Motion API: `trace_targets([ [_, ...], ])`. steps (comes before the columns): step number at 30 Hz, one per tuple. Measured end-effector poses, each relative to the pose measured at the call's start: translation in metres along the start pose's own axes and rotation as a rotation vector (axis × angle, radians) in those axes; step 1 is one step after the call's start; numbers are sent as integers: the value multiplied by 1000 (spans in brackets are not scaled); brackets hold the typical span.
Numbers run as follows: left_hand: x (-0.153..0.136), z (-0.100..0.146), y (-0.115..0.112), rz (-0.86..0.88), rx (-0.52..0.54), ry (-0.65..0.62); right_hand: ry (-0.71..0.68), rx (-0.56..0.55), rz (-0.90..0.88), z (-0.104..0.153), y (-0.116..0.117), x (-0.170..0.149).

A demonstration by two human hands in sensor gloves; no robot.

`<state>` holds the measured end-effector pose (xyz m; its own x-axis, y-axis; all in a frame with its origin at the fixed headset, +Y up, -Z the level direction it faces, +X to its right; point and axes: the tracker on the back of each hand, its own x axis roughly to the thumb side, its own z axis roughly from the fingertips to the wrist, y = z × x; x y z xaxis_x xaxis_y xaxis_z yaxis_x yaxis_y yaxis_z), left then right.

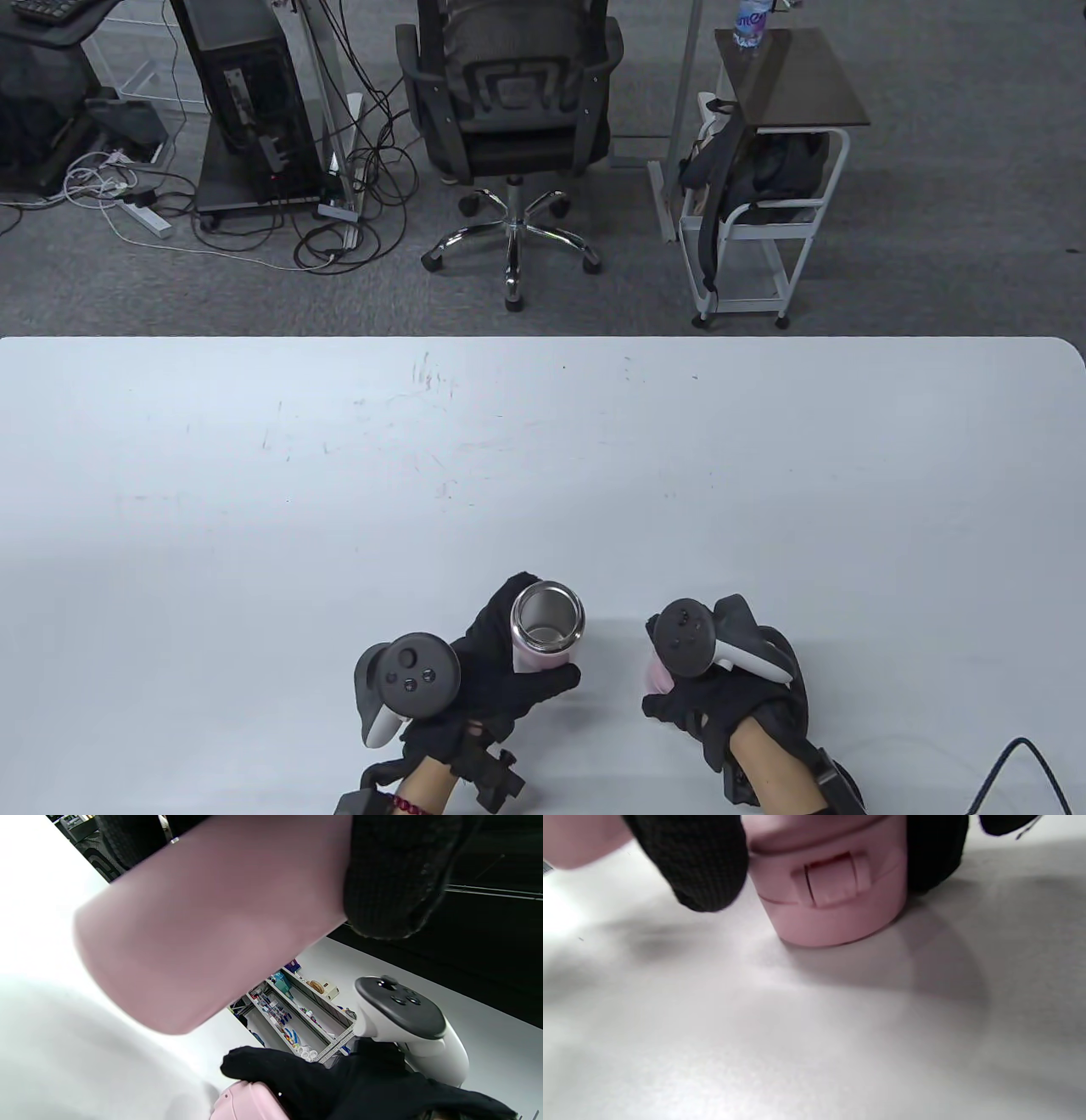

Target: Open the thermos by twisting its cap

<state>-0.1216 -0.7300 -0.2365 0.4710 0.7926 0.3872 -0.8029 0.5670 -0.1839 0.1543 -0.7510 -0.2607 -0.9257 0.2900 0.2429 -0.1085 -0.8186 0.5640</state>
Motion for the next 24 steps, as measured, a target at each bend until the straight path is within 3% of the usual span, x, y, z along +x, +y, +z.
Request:
trace_targets([
  [7, -11, -2, -3, 61, -16, 74, -12, -359, -96, 25, -27, -18],
  [10, -20, -5, -8, 81, -58, 131, 15, -440, -98, 31, -34, -26],
  [24, -38, -6, -15, 15, -135, 210, 10, -413, -158, 29, -32, -32],
])
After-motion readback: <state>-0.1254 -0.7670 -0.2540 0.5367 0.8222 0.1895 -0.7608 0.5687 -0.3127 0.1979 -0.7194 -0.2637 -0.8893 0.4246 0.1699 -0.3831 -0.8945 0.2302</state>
